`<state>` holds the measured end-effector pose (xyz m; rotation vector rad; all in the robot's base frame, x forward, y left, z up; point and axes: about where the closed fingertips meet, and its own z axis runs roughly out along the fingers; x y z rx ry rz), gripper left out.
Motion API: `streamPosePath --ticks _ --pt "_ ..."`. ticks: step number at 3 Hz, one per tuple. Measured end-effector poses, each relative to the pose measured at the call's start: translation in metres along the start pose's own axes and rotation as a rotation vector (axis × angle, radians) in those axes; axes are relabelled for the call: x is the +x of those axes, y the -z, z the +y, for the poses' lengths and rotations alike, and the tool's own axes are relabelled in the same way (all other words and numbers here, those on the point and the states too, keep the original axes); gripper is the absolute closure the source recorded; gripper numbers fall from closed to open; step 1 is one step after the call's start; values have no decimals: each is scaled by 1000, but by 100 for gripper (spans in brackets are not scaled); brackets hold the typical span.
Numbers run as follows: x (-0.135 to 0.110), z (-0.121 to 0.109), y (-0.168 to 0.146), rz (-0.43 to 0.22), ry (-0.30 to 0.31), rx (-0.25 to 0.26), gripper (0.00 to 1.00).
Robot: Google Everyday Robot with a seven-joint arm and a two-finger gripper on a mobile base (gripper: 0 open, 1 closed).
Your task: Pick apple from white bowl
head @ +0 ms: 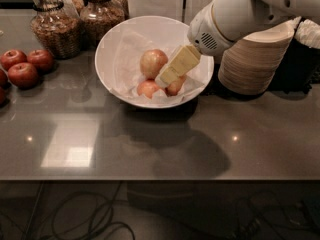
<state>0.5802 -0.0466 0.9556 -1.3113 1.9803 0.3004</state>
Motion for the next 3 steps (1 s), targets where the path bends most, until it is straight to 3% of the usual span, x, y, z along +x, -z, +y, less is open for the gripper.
streamPosePath --ticks 1,3 --pt "1 -1 -20 -50 -52 -64 0" --pt "0 5 -59 -105 -83 -197 0"
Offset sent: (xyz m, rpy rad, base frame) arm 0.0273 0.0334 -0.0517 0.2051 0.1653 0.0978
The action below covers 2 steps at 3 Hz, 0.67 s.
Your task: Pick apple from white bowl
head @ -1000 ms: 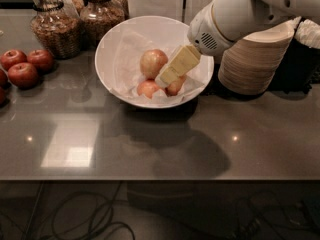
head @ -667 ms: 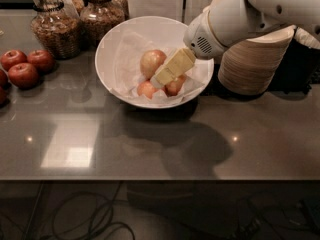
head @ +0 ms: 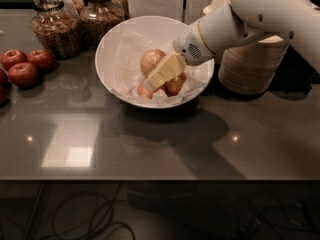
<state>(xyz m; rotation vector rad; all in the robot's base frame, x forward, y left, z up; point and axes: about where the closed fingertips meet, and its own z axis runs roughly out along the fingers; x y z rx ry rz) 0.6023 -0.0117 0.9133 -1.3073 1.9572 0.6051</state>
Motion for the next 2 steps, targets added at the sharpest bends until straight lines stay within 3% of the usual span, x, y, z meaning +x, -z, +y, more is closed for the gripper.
streamPosePath --ticks 1,2 --pt "-3 4 -13 -2 11 -40 0" --pt "-3 4 -13 -2 11 -40 19"
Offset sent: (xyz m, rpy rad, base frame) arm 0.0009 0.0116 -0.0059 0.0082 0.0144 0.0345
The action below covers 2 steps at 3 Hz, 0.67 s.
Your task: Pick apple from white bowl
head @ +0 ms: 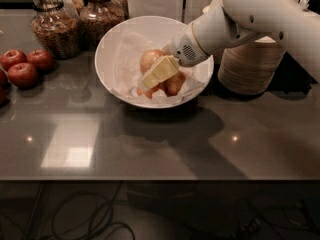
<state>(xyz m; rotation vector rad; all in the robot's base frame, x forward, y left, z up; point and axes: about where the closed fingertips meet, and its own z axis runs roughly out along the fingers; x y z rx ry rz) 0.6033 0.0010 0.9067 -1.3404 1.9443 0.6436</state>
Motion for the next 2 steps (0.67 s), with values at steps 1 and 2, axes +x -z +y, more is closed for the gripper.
streamPosePath --ticks 1,2 --pt "0 0 0 0 0 0 42" --pt "0 0 0 0 0 0 66"
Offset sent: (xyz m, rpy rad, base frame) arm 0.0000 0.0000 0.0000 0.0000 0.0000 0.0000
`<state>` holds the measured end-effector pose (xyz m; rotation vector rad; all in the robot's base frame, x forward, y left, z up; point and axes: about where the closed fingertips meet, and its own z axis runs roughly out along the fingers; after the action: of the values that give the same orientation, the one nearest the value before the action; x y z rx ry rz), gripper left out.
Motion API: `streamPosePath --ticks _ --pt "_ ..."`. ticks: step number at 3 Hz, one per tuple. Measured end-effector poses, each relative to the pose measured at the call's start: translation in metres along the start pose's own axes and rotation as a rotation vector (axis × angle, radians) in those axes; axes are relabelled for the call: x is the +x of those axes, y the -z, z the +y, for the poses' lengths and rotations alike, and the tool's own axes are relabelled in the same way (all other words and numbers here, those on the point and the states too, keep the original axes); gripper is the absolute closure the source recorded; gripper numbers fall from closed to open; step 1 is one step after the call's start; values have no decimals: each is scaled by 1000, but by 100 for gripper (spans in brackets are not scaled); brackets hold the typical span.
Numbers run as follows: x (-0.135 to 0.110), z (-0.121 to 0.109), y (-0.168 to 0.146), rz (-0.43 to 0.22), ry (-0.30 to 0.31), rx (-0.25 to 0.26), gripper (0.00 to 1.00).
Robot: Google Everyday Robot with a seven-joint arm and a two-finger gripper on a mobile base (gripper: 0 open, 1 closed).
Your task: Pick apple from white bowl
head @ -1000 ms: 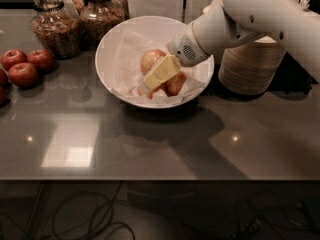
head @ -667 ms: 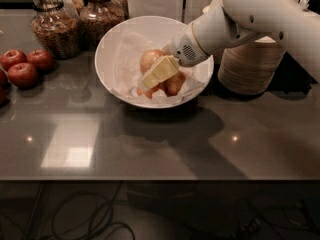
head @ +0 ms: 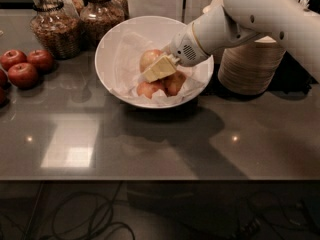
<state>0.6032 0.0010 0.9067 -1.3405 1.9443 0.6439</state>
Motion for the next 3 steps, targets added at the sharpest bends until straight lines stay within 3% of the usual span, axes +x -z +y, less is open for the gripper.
streamPosePath --ticks 1,2,3 --pt "0 0 0 0 1 -1 89" --pt "-15 6 12 -8 48 4 100" --pt "-40 14 28 -47 114 -10 100"
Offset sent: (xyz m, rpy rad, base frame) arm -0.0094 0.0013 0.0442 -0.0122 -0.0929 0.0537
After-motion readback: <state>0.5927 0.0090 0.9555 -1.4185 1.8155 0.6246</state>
